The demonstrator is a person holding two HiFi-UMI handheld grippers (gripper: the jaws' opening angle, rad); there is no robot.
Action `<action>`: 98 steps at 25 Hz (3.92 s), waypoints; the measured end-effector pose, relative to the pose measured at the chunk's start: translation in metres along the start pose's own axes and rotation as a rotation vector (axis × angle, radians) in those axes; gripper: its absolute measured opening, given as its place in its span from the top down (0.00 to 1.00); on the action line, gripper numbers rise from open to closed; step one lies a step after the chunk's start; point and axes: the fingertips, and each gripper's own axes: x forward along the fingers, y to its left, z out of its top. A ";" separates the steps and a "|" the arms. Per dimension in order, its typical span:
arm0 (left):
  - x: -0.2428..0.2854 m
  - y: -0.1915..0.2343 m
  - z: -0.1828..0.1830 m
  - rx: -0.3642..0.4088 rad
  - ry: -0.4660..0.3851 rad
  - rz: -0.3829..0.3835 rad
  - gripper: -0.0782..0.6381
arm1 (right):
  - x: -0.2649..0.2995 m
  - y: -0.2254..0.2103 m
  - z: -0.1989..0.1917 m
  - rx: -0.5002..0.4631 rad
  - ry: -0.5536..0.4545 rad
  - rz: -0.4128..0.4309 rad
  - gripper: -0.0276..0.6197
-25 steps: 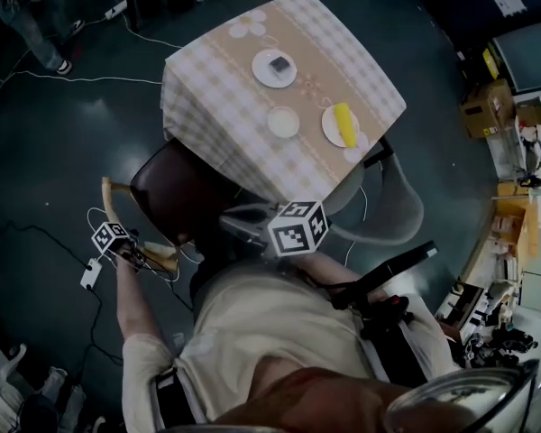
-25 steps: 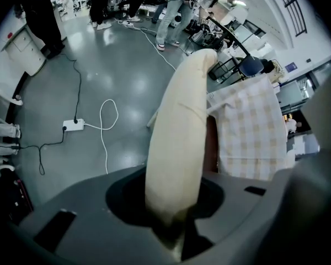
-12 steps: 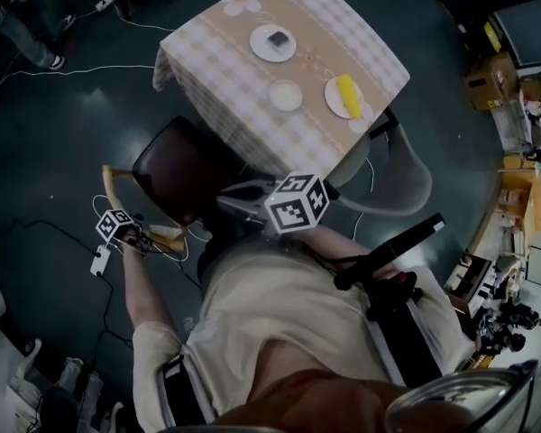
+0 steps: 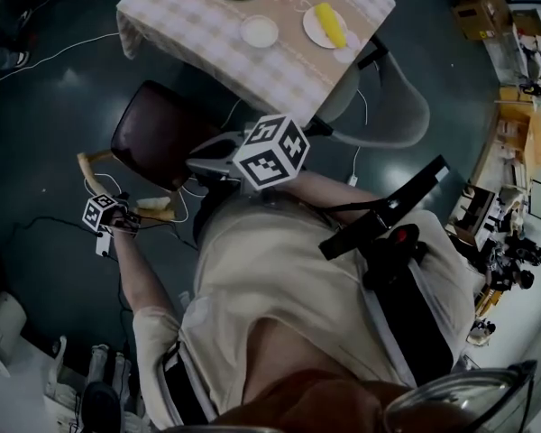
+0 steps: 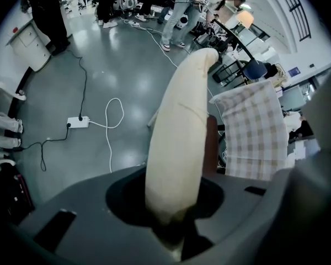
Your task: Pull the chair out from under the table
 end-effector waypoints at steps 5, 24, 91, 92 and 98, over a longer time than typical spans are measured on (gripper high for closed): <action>0.001 0.014 0.000 -0.005 -0.015 0.011 0.73 | 0.001 -0.001 -0.005 0.004 0.000 0.004 0.95; -0.050 0.042 0.011 -0.005 -0.028 0.018 0.73 | 0.036 0.046 0.015 -0.018 0.051 0.034 0.95; -0.082 0.140 -0.020 -0.060 -0.081 0.062 0.73 | 0.053 0.075 -0.032 -0.064 0.163 0.047 0.95; -0.082 0.142 -0.021 -0.062 -0.081 0.063 0.73 | 0.053 0.075 -0.031 -0.065 0.166 0.047 0.95; -0.082 0.146 -0.025 -0.079 -0.086 0.064 0.73 | 0.055 0.076 -0.030 -0.069 0.182 0.055 0.95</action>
